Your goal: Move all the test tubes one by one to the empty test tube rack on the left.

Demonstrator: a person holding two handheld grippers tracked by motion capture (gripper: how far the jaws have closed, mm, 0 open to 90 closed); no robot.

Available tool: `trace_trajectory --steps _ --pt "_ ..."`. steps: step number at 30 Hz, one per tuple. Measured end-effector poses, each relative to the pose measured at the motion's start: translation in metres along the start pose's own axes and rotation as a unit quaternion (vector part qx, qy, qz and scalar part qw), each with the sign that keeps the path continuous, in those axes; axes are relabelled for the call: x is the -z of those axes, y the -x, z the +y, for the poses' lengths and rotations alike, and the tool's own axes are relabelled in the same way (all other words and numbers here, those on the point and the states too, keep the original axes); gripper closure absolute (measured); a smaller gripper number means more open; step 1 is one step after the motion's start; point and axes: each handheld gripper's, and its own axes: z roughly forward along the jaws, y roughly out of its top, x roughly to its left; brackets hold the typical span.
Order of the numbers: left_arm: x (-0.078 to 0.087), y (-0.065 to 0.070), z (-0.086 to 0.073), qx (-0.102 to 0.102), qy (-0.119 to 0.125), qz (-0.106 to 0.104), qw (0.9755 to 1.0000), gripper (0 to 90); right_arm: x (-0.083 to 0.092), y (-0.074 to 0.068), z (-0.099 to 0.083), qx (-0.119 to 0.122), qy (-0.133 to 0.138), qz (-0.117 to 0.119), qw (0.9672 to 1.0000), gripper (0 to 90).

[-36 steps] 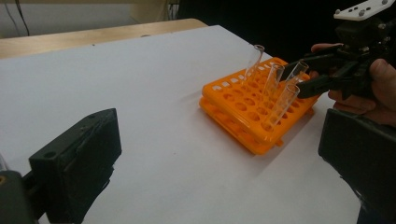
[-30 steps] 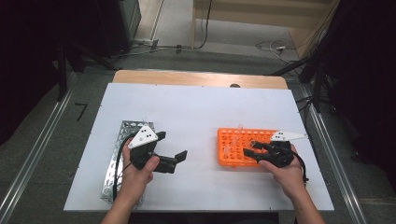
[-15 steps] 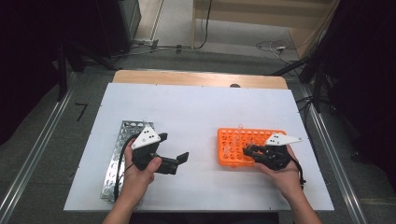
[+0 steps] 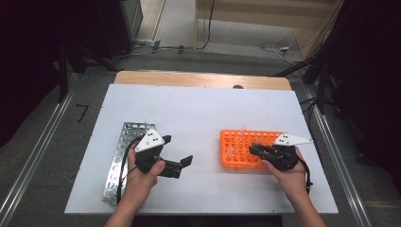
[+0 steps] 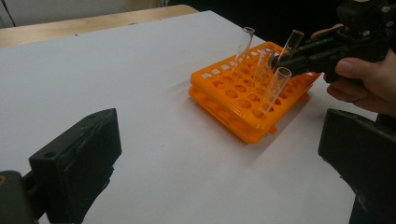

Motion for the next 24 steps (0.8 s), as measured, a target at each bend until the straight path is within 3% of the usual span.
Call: trace_trajectory --steps 5,11,15,24 --pt "0.0 0.001 0.001 -0.001 0.002 -0.003 1.0 0.0 0.01 -0.003 0.008 0.01 0.014 -0.007 0.9998 74.1" --pt "0.001 0.003 0.002 -0.003 0.003 -0.005 1.0 0.0 0.022 -0.006 0.016 -0.006 0.029 -0.003 0.9995 74.1" --pt "0.001 0.004 0.003 -0.004 0.003 -0.007 1.0 0.0 0.026 -0.011 0.02 -0.011 0.034 0.015 0.9992 74.1" --pt "0.002 0.006 0.004 -0.007 0.004 -0.009 0.9999 0.0 0.028 -0.029 0.03 0.009 0.029 0.047 0.9985 74.1"
